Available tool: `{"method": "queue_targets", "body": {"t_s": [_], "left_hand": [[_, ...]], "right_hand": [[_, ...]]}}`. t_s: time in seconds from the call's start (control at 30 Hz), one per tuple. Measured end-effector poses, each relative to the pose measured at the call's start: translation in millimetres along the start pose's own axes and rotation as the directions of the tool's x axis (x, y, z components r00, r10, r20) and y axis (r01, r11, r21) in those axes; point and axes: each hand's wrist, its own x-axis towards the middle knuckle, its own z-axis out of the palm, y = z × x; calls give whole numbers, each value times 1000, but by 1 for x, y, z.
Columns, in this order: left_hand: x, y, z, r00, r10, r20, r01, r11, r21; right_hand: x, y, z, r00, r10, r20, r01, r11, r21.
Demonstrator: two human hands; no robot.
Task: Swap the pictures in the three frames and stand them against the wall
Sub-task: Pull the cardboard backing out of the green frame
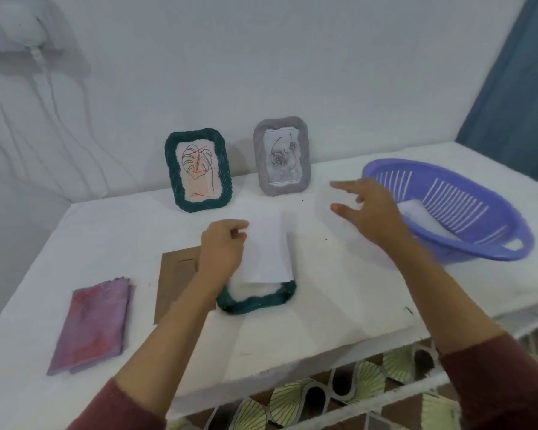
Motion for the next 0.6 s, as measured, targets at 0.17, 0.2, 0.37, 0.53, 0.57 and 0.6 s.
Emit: {"method": "queue_targets", "body": {"t_s": [0.17,0.2,0.37,0.53,0.57,0.6], "left_hand": [[4,84,73,984,68,166,-31,976,-216],[4,93,91,977,50,205,-7,978,-207],[-1,69,130,916,-11,400,45,996,-75],[4,83,179,926,-58,374,44,998,46],[5,86,187,926,-70,371,62,998,35],[4,88,193,926,-87,367,86,996,21]], "right_hand": [[-1,65,-102,958,275,79,-205,854,-478],[0,74,-107,940,307,152,-194,843,-501],[-1,70,-79,937,214,276,-58,875,-480],[11,85,-92,938,120,325,55,875,-481],[11,87,-93,941,98,323,71,878,-474],[12,89,-95,943,82,323,83,881,-466]]}}
